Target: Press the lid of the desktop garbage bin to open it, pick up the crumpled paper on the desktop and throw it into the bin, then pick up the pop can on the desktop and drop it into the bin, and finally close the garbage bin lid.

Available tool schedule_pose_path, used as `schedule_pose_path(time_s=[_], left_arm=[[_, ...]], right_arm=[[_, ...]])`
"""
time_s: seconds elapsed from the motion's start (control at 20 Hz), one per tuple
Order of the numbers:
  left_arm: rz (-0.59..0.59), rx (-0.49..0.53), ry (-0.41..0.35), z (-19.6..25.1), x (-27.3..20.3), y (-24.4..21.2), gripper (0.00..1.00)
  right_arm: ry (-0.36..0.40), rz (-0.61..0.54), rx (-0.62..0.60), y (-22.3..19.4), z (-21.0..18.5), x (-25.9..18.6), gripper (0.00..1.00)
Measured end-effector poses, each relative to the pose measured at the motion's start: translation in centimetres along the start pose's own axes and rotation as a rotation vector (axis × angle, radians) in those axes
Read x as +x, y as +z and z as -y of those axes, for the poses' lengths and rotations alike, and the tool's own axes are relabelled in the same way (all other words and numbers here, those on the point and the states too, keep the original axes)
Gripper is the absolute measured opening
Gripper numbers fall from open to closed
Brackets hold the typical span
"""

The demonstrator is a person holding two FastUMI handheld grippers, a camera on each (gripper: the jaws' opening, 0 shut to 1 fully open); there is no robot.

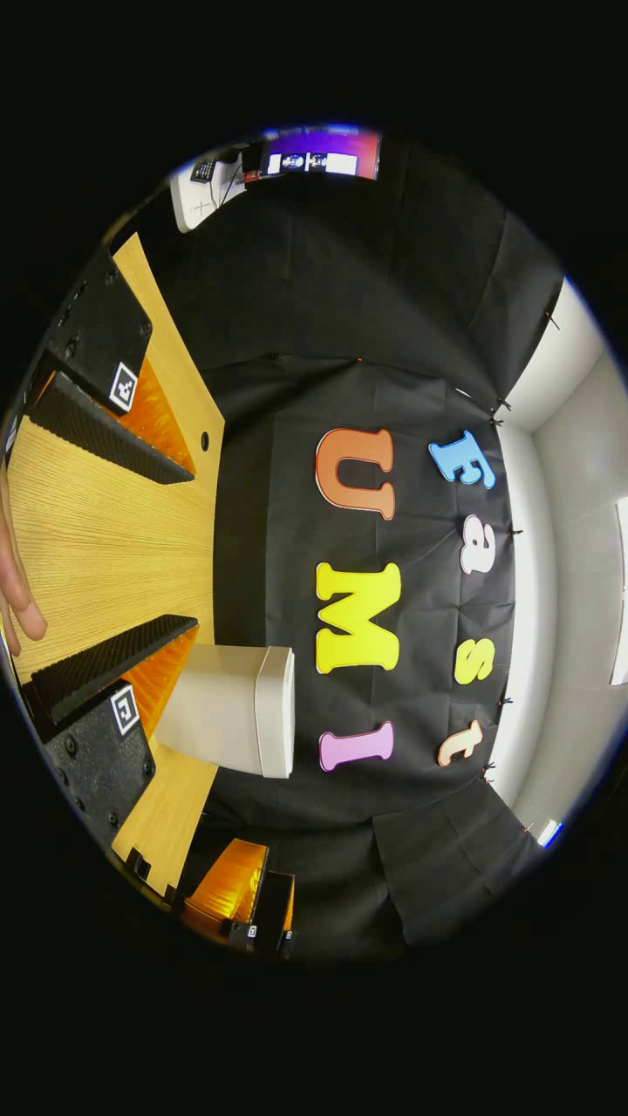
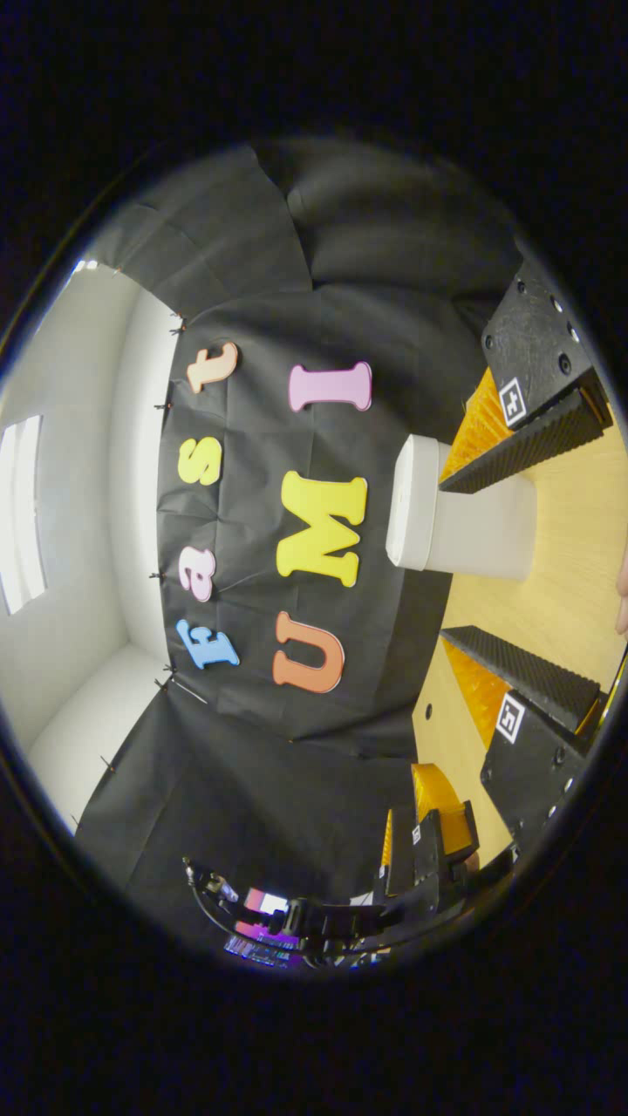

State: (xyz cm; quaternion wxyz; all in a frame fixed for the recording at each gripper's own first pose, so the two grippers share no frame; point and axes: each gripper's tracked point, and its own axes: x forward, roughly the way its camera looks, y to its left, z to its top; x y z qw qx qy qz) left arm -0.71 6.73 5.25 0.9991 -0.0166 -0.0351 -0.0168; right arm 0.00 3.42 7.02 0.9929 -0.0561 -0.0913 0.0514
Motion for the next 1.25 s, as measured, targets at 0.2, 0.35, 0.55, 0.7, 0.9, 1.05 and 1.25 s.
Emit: schedule_pose_path(time_s=[0.2, 0.35, 0.55, 0.7, 0.9, 1.05, 1.25], left_arm=[[0.005, 0.007, -0.007, 0.2, -0.3, 0.2, 0.97], [0.002, 0.003, -0.008, 0.3, -0.3, 0.0, 0.97], [0.007, -0.001, -0.022, 0.8, -0.5, 0.1, 0.97], [0.016, 0.006, -0.033, 1.0, -0.5, 0.3, 0.97], [0.005, 0.008, -0.035, 1.1, -0.5, -0.2, 0.97], [-0.001, 0.004, -0.033, 1.0, -0.3, -0.2, 0.98], [0.002, 0.009, -0.032, 0.9, -0.2, -0.2, 0.97]], right_arm=[[0.01, -0.033, 0.019, -1.0, -0.5, 0.3, 0.98], [0.004, -0.064, 0.042, -1.7, 0.0, 0.6, 0.95], [0.001, -0.12, 0.096, -3.1, 0.3, 1.0, 0.97], [0.001, -0.164, 0.135, -4.3, 0.6, 1.2, 0.95], [0.003, -0.162, 0.12, -4.3, 0.4, 1.1, 0.95], [0.002, -0.161, 0.118, -4.5, 0.5, 1.2, 0.95], [-0.011, -0.176, 0.139, -4.9, 1.0, 1.3, 0.97]])
